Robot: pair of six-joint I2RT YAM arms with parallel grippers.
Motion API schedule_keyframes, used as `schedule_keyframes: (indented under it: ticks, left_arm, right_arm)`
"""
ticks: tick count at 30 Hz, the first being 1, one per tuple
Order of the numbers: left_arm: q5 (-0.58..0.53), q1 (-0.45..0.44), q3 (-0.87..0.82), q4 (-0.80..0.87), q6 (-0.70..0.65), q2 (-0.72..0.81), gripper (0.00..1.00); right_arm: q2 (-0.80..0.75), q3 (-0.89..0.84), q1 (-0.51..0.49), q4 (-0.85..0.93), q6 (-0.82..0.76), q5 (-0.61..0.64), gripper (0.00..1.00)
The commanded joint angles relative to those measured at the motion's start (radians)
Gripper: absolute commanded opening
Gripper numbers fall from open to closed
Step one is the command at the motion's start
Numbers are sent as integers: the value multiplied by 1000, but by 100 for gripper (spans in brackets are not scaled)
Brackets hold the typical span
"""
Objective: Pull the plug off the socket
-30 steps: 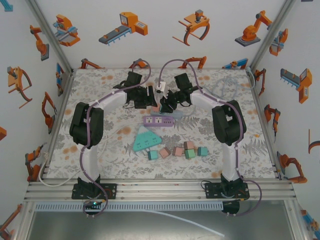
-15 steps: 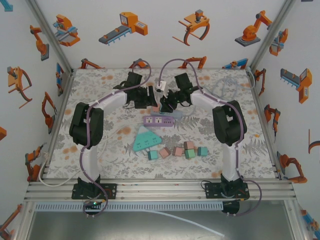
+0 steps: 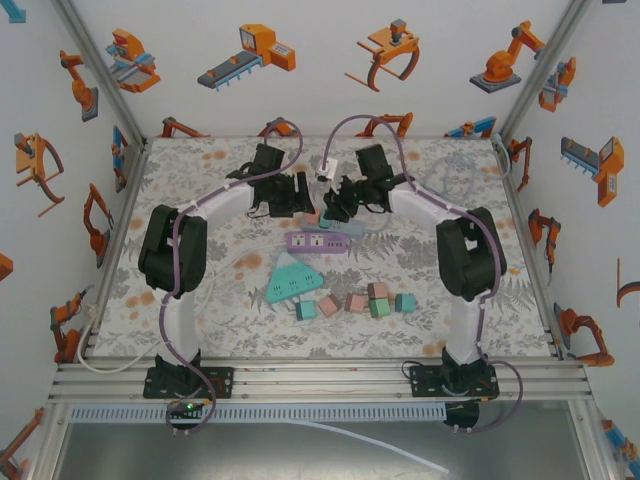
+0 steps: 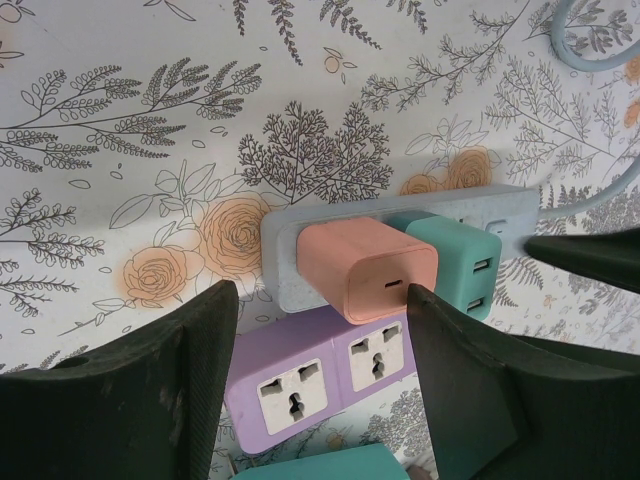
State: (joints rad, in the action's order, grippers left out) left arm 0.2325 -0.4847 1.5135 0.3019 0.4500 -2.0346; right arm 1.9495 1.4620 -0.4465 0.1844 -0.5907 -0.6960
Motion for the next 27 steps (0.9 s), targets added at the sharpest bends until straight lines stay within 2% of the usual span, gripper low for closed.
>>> schedule_keyframes:
  ticks: [1, 2, 3, 4, 6, 14, 19, 27]
  left_arm:
    - [-157, -6, -79, 181, -93, -81, 63]
    - [-157, -6, -81, 180, -95, -78, 63]
    - [-156, -6, -80, 178, -96, -76, 63]
    - [-155, -6, -80, 177, -97, -74, 63]
    - [-153, -6, -79, 174, -99, -75, 63]
    - [-153, -6, -76, 174, -103, -84, 64]
    - [-153, -5, -76, 172, -102, -88, 64]
    - [-156, -2, -75, 171, -104, -85, 64]
  right_arm:
    - [-116, -28, 18, -122, 19, -26, 2]
    - [-113, -45, 23, -138, 21, -21, 9]
    - [-105, -53, 30, -141, 28, -22, 31]
    - [-92, -51, 36, -136, 36, -24, 48]
    - [-66, -39, 38, -115, 30, -30, 58]
    - [67, 72, 34, 29, -78, -150, 59]
    - [127, 102, 32, 49, -81, -206, 60]
    - [197, 148, -10, 108, -169, -78, 58]
